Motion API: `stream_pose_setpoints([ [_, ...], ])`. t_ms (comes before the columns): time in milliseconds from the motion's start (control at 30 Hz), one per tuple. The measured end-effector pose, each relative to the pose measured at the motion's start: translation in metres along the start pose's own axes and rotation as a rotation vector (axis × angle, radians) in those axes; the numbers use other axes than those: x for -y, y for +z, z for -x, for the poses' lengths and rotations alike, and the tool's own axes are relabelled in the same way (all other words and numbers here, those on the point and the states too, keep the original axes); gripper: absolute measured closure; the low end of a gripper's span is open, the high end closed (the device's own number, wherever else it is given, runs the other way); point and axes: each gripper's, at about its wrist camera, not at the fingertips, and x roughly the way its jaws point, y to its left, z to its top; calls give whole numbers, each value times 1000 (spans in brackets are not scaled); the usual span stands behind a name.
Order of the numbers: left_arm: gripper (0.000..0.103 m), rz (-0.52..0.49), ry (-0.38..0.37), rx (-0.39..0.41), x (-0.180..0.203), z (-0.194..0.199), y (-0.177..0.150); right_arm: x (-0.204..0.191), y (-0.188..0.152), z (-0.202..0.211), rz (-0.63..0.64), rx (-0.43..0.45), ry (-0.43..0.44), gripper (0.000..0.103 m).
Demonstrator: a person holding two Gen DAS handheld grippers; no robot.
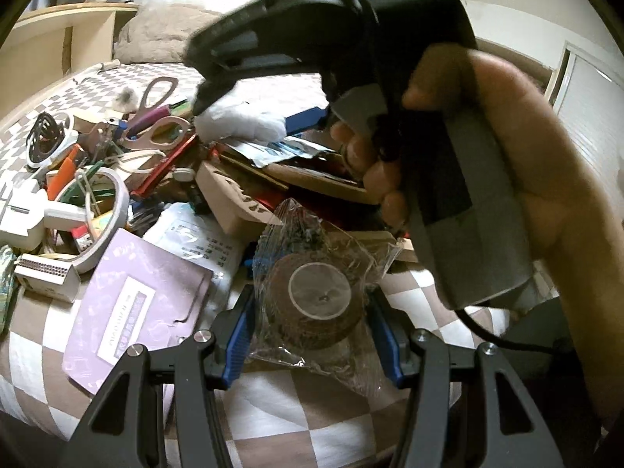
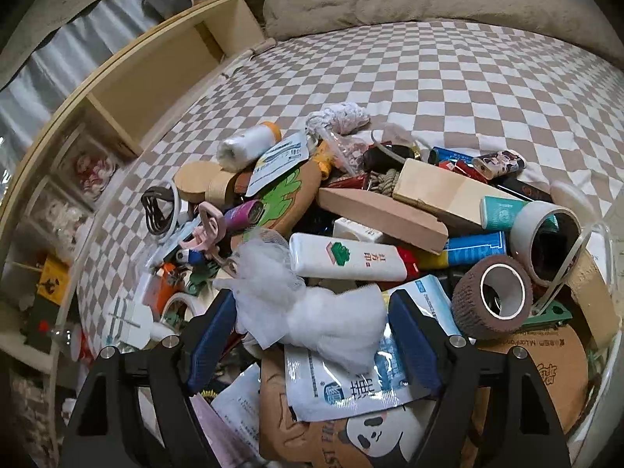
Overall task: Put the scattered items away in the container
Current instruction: 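Lift the tape roll and mesh pouch and carry both over the white box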
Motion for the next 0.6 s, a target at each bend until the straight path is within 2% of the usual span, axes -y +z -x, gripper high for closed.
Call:
stream_pose_setpoints([
  [33,48,4,0,3,0,1,0,0,-1,1,5,6,0,38],
  [67,48,10,-1,6,-1,2,0,0,-2,2,6,10,3,38],
  [133,48,16,-1,9,-4,3,1,1,-5,6,8,16,14,50],
  [433,48,17,13,27,0,11,-1,7,-26,25,-16,35,91,70],
  [600,48,28,18,41,-3,19,-2,2,-32,35,-8,51,118,75],
])
